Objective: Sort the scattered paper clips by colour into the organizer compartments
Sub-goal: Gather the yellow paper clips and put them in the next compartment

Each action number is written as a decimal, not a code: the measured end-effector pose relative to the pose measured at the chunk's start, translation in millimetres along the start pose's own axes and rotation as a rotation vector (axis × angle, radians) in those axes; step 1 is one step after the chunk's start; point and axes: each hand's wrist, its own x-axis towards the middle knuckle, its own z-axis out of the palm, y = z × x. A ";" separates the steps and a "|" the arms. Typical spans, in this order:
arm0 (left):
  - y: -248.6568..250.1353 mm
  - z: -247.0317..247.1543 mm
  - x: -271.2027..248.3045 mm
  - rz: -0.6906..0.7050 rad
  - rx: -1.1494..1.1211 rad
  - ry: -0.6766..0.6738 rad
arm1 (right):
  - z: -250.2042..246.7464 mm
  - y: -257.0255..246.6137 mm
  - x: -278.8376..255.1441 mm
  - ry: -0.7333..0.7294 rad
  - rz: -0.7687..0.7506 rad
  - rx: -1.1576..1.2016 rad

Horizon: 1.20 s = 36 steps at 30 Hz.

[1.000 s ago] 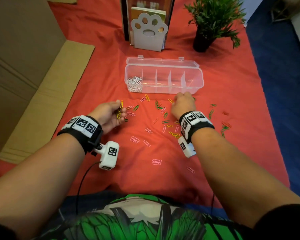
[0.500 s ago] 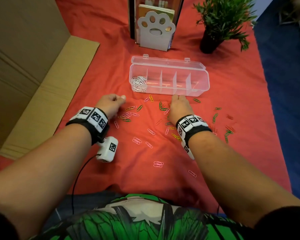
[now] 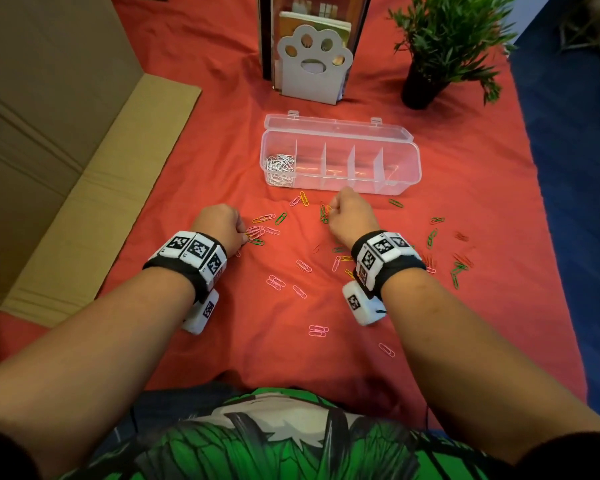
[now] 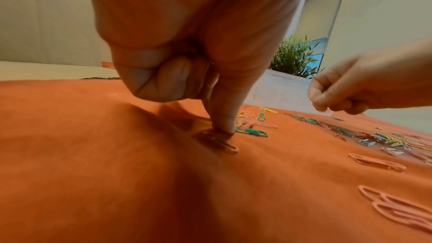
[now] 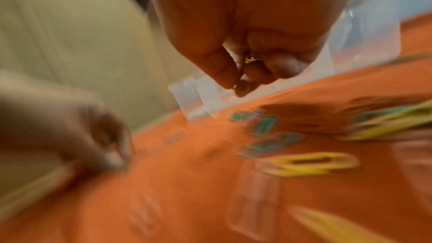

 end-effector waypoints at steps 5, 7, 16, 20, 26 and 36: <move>-6.1 1.0 -3.1 -0.028 -0.081 -0.039 | 4.1 -31.9 0.3 -0.149 0.287 0.783; -9.1 -0.6 -3.1 -0.070 -0.228 -0.084 | 2.0 -38.3 -3.5 -0.131 0.390 1.017; -12.4 -26.3 -17.5 -0.295 -1.573 -0.430 | 18.7 -37.8 15.2 -0.078 0.133 0.198; -6.4 -26.1 -8.6 -0.385 -1.614 -0.371 | 30.8 -32.5 10.0 -0.035 -0.083 -0.153; 7.6 -10.9 7.5 -0.381 -1.295 -0.179 | 31.5 -18.7 2.8 0.053 -0.168 -0.202; 19.9 2.8 15.4 0.057 -0.116 0.099 | 32.4 -11.5 -9.6 -0.027 -0.197 -0.382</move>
